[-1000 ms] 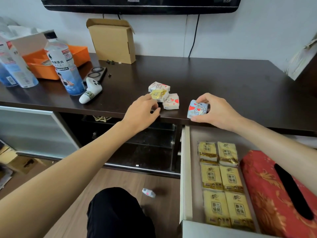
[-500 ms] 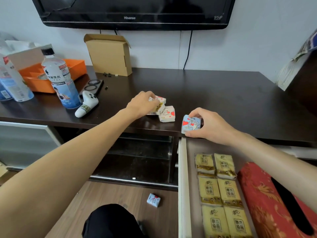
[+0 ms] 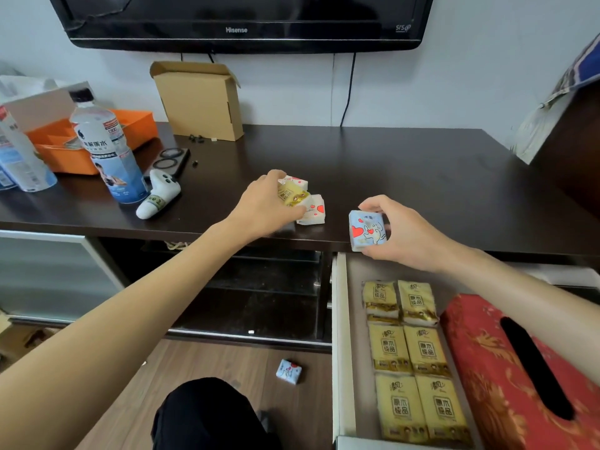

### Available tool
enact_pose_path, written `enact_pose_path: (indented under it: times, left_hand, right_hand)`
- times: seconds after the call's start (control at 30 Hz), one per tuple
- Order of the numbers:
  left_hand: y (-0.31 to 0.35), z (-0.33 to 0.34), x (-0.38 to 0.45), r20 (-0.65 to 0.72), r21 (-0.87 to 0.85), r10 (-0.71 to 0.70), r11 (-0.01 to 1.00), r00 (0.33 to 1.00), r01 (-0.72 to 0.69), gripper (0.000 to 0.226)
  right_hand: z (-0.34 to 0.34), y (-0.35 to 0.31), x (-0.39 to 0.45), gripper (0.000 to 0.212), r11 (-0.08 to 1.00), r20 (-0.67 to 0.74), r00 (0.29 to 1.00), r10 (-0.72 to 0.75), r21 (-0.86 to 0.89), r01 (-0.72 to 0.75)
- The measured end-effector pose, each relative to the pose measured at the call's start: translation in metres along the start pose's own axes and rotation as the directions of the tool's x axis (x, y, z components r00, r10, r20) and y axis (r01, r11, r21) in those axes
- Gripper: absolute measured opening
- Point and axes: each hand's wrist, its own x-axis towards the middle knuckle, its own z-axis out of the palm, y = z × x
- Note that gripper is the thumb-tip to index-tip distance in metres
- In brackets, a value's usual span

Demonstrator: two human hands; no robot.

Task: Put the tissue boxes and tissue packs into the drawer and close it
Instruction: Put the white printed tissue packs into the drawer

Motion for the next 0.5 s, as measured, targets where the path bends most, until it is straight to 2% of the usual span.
enact_pose_path:
  times: [0.07, 0.17, 0.23, 0.37, 0.5]
  left_hand:
    - [0.016, -0.002, -0.024, 0.061, -0.035, 0.05, 0.998, 0.997, -0.048, 0.076]
    - [0.045, 0.007, -0.071, 0.195, -0.115, 0.164, 0.983, 0.967, -0.143, 0.058]
    - [0.063, 0.021, -0.1, 0.274, -0.124, 0.257, 0.965, 0.927, -0.231, 0.05]
    - [0.087, 0.061, -0.135, 0.443, 0.045, 0.373, 0.899, 0.815, -0.436, 0.044]
    - [0.088, 0.102, -0.14, 0.487, 0.089, 0.443, 0.833, 0.753, -0.547, 0.044]
  right_hand:
    - [-0.007, 0.001, -0.015, 0.067, 1.0, 0.02, 1.0, 0.01, 0.026, -0.01]
    - [-0.017, 0.006, -0.049, 0.057, 0.997, 0.051, 0.997, 0.065, 0.031, -0.067]
    - [-0.022, 0.01, -0.078, 0.051, 0.994, 0.06, 0.995, 0.081, -0.071, -0.077]
    - [-0.024, 0.019, -0.127, 0.057, 0.915, 0.144, 0.987, 0.071, -0.404, -0.007]
    - [-0.018, 0.028, -0.148, 0.049, 0.851, 0.263, 0.963, 0.056, -0.517, 0.091]
